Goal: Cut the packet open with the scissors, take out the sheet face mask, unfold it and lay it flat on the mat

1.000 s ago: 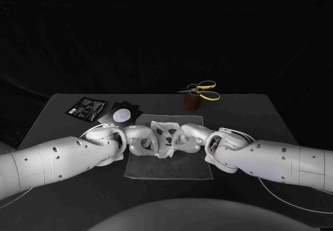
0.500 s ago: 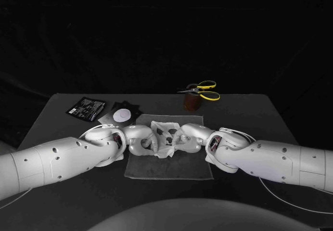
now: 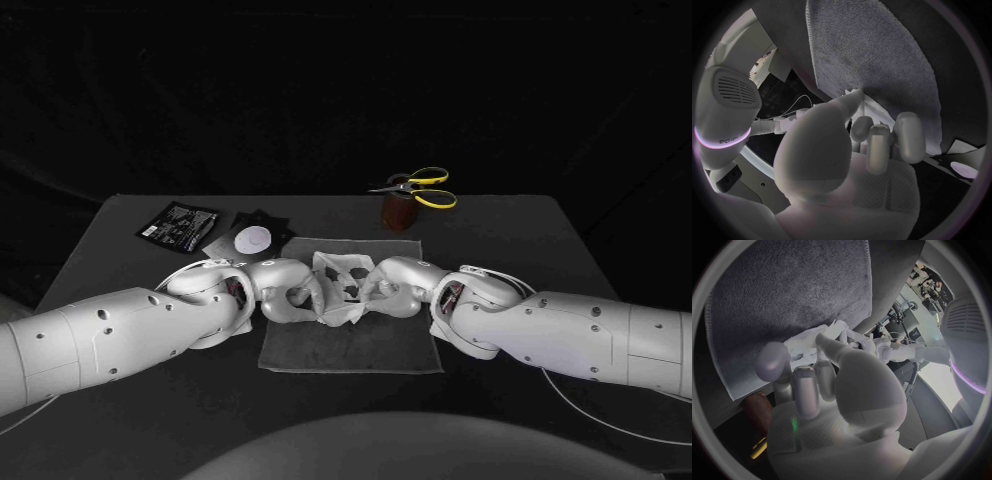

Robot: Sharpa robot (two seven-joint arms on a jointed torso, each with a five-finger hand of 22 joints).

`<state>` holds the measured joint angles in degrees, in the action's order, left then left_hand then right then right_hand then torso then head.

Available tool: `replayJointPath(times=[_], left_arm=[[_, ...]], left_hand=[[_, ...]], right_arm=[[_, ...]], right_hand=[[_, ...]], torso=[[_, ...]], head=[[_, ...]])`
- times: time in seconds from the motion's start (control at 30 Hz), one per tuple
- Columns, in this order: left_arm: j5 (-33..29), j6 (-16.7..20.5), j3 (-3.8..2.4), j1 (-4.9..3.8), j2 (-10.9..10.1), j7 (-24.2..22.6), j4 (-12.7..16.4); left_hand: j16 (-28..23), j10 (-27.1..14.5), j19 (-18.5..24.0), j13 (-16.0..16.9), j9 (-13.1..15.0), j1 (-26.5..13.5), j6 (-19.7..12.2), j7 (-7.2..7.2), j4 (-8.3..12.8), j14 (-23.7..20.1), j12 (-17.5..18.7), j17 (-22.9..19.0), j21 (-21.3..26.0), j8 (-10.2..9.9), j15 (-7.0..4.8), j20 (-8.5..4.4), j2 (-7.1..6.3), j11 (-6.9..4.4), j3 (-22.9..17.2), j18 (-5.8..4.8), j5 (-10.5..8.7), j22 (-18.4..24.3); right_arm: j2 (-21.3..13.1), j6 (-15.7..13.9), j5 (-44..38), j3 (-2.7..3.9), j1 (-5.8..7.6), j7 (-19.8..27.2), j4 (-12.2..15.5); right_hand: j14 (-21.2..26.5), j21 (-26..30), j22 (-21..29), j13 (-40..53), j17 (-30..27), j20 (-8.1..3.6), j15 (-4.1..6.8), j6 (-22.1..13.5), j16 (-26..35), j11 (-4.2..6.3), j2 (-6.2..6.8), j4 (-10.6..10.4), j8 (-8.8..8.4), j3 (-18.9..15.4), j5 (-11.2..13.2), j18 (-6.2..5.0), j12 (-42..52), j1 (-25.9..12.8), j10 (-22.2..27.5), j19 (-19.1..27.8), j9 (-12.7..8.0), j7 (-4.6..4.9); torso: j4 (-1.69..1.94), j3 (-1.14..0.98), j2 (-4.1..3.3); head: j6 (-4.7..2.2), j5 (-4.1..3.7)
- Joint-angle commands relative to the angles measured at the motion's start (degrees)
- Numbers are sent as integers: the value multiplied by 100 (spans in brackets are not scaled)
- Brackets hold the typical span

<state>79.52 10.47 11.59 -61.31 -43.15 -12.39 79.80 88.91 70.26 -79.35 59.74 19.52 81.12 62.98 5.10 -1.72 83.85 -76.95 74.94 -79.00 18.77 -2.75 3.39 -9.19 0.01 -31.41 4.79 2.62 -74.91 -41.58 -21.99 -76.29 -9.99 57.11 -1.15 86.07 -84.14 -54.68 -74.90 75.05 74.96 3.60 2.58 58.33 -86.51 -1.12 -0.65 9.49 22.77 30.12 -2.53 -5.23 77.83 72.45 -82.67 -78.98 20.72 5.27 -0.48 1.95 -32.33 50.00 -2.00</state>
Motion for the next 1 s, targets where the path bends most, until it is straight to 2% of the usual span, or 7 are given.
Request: replayJointPath(times=[0.03,0.37,0.83,1.0], left_arm=[[-229,18,-2,5,-53,-216,39],[-359,-71,0,4,-182,-242,44],[-513,-84,2,4,-223,-300,60],[-517,-112,3,4,-222,-281,76]], left_hand=[[9,42,13,11,22,-7,56,3,-15,423,-38,966,-4,44,-40,-48,26,2,-28,-83,13,-231],[5,21,23,-9,31,-23,61,-5,-14,415,-29,947,6,69,-42,-50,5,-3,-19,-80,12,-221],[5,-19,21,-57,37,-33,64,-12,-10,416,-7,952,2,90,-46,-52,-16,-8,-7,-81,12,-226],[4,15,19,3,45,-17,60,-15,-5,415,-29,950,-1,115,-52,-56,15,-15,-37,-83,14,-231]], right_arm=[[-54,20,56,3,-1,74,45],[-190,-1,132,2,-6,104,103],[-247,-34,256,2,-14,237,134],[-272,-79,310,2,-14,314,156]], right_hand=[[-427,33,-681,281,758,-39,41,31,-15,37,-24,-8,17,31,-23,-99,-5,-49,9,20,3,7],[-428,26,-683,288,762,-40,42,25,-17,38,-20,-4,23,39,-24,-98,0,-55,5,19,8,6],[-423,61,-674,254,743,-42,43,10,-8,38,-6,6,41,54,-24,-104,-37,-70,25,32,20,7],[-422,76,-671,236,739,-43,44,3,-6,38,-1,8,44,57,-24,-106,-57,-75,36,38,23,8]], torso=[[-1,2,3],[1,1,4],[-1,0,0],[-1,1,1]], head=[[0,-3],[0,4],[0,4],[0,4]])
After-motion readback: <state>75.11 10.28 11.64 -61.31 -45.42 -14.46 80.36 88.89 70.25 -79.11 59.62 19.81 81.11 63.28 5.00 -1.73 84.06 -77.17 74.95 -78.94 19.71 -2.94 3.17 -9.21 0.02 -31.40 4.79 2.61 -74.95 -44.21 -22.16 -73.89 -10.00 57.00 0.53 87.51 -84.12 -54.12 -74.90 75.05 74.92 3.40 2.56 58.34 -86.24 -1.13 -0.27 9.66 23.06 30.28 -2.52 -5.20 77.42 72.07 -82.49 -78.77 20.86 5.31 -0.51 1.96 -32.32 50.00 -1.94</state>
